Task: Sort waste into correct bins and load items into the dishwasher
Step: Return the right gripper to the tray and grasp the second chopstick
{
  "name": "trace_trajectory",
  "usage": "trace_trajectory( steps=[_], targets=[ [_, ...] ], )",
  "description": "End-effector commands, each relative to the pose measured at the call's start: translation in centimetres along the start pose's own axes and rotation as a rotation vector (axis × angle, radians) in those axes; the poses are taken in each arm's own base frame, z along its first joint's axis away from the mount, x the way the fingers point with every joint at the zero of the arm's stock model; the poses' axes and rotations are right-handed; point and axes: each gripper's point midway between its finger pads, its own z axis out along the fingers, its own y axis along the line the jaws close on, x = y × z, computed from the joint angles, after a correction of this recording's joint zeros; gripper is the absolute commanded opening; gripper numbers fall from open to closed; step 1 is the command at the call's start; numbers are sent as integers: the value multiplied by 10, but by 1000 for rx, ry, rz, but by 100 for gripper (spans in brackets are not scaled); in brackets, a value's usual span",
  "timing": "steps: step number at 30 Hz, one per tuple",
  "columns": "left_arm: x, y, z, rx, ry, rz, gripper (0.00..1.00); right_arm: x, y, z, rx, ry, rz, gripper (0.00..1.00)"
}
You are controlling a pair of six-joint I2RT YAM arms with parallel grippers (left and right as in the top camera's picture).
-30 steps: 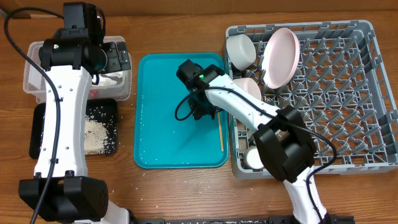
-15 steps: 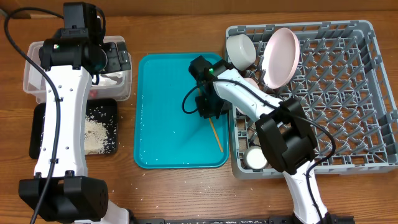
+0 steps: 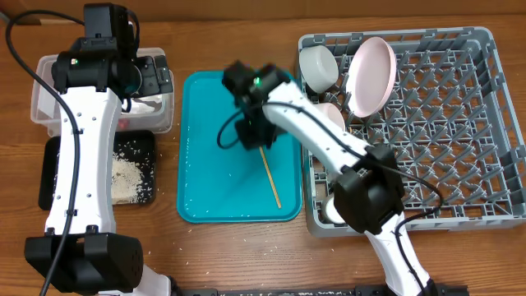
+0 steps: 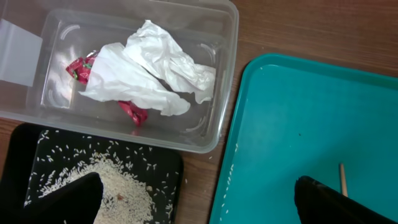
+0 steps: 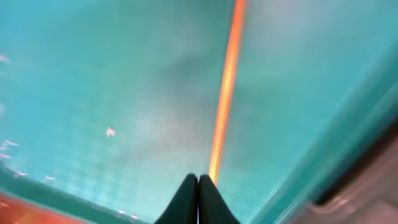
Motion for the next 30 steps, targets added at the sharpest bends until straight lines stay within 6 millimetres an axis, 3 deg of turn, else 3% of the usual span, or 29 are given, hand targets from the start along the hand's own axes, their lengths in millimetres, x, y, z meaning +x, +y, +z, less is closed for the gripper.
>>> trace_trajectory(
  steps=[1, 3, 6, 8, 11, 16, 20, 26, 30],
  targets=[
    [-6, -2, -2, -3, -17, 18, 100, -39, -12, -95, 45, -260, 13, 4],
    [-6, -2, -2, -3, -17, 18, 100, -43, -20, -122, 60, -322, 28, 6],
    [-6, -2, -2, -3, -17, 18, 100, -45, -36, -126, 104, -328, 10, 33],
    [-6, -2, -2, -3, -17, 18, 100, -44, -41, -108, 118, -280, -17, 43],
    [-6, -2, -2, -2, -17, 18, 100, -39, -43, -74, 137, -205, -39, 48],
    [-6, -2, -2, -3, -17, 18, 100, -26, -30, -17, 126, -112, -84, 61],
    [-6, -2, -2, -3, -17, 18, 100, -17, -21, 20, 93, -68, -99, 64],
    [-6, -2, -2, -3, -17, 18, 100, -8, -14, 55, 30, -42, -109, 63],
    [-6, -2, -2, -3, -17, 18, 100, 2, -14, 77, 9, -14, -108, 56]
  ],
)
